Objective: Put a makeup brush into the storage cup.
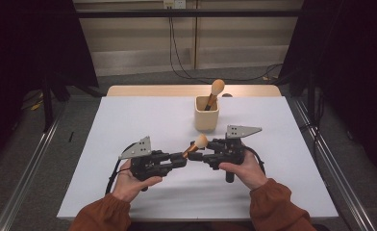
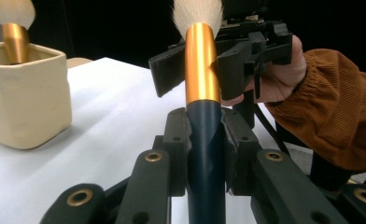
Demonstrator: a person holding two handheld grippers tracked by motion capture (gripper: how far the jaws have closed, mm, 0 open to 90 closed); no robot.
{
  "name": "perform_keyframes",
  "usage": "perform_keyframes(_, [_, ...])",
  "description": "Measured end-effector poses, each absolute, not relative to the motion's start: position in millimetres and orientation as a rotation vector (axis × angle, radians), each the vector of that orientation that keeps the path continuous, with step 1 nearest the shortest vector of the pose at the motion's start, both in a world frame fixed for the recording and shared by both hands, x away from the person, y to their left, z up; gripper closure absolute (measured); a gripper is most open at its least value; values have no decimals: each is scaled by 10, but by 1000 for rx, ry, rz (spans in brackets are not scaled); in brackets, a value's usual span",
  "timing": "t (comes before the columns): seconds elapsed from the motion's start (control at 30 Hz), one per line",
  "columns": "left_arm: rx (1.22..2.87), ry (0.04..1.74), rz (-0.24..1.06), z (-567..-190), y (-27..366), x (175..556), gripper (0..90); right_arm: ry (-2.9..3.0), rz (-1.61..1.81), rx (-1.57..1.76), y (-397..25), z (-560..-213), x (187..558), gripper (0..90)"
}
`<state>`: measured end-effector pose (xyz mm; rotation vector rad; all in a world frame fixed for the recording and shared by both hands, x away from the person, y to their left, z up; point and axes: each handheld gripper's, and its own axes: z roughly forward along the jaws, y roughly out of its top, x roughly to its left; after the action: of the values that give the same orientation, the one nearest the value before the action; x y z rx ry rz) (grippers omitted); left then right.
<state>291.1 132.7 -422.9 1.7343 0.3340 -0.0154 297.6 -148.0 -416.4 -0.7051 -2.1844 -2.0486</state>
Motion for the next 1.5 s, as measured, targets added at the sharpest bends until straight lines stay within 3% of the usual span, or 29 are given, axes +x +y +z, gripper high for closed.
perform_keyframes(0.2, [1738, 344, -15, -4254, 1323, 2923, 743, -2143, -2028, -686, -1455, -4191, 2990, 666])
perform_keyframes(1.0, [1768, 357, -15, -4300, 1292, 2940, 712, -2090, -1998, -675, -1448, -4217, 3027, 736])
perform_keyframes(1.37, [1785, 378, 6, -4303, 1323, 2947, 622, -2152, -2006, -696, -1486, -4198, 3025, 738])
perform_keyframes(1.5, [1793, 397, 26, -4293, 1344, 2935, 539, -2183, -2023, -708, -1514, -4175, 3022, 738])
